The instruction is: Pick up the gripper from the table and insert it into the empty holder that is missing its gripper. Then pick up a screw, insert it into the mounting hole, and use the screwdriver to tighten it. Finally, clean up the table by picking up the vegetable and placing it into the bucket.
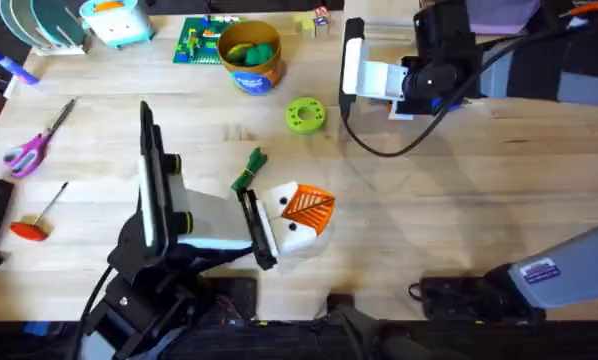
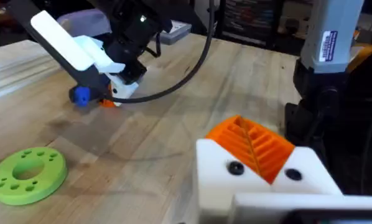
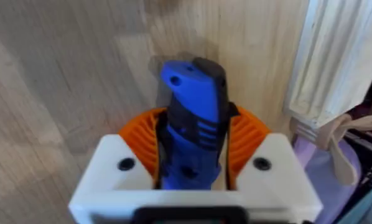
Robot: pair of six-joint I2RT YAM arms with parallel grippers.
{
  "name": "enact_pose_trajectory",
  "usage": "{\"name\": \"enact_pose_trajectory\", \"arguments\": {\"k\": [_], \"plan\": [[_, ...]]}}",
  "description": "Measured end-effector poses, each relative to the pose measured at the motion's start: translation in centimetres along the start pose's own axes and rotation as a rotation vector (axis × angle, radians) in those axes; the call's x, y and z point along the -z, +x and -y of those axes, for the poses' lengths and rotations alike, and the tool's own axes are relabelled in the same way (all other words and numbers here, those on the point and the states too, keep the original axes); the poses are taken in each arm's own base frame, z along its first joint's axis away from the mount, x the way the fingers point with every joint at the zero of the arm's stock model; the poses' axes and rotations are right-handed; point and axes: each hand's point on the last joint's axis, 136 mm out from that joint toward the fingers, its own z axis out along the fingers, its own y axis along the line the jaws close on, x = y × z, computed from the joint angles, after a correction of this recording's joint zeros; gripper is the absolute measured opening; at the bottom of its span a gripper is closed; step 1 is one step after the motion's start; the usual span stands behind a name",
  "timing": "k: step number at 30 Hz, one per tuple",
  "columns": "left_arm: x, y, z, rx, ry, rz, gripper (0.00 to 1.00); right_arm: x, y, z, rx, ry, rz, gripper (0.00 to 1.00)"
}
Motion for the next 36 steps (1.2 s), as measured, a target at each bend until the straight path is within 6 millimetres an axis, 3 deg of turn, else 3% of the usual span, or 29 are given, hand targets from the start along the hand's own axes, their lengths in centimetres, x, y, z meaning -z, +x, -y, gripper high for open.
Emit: {"name": "enact_pose_trajectory", "arguments": {"k": [3,5,16,22,26,30,33,34,35,36], "plan": [[0.0,0.0,0.0,0.0,0.0,0.0,0.008,0.2,-0.1,1.1,0.007,0.034,-0.003,0.891],[0.0,0.0,0.0,0.0,0.0,0.0,0.008,0.3,-0.2,1.7,0.009,0.045,-0.005,0.983],[0.0,0.0,0.0,0.0,0.0,0.0,0.008,0.4,-0.8,1.1,0.032,0.034,-0.018,0.991],[0.0,0.0,0.0,0.0,0.0,0.0,0.008,1.5,-2.1,0.6,-0.132,0.028,0.005,0.99],[0.0,0.0,0.0,0.0,0.0,0.0,0.008,4.1,-2.7,2.2,-0.339,0.082,0.052,0.991],[0.0,0.0,0.0,0.001,0.0,0.0,0.031,9.4,-3.0,5.2,-0.538,0.19,0.138,0.991],[0.0,0.0,0.0,-0.001,0.0,0.0,0.228,13.7,-2.9,6.8,-0.667,0.255,0.209,0.991],[0.0,0.0,0.0,-0.002,-0.001,0.001,0.346,15.0,-2.8,7.0,-0.702,0.268,0.227,0.991],[0.0,0.0,0.0,0.001,0.0,0.0,0.808,18.0,-2.2,6.6,-0.792,0.276,0.26,0.991],[0.0,0.0,0.0,0.004,0.0,0.0,0.89,18.7,-2.0,6.4,-0.813,0.274,0.264,0.991]]}}
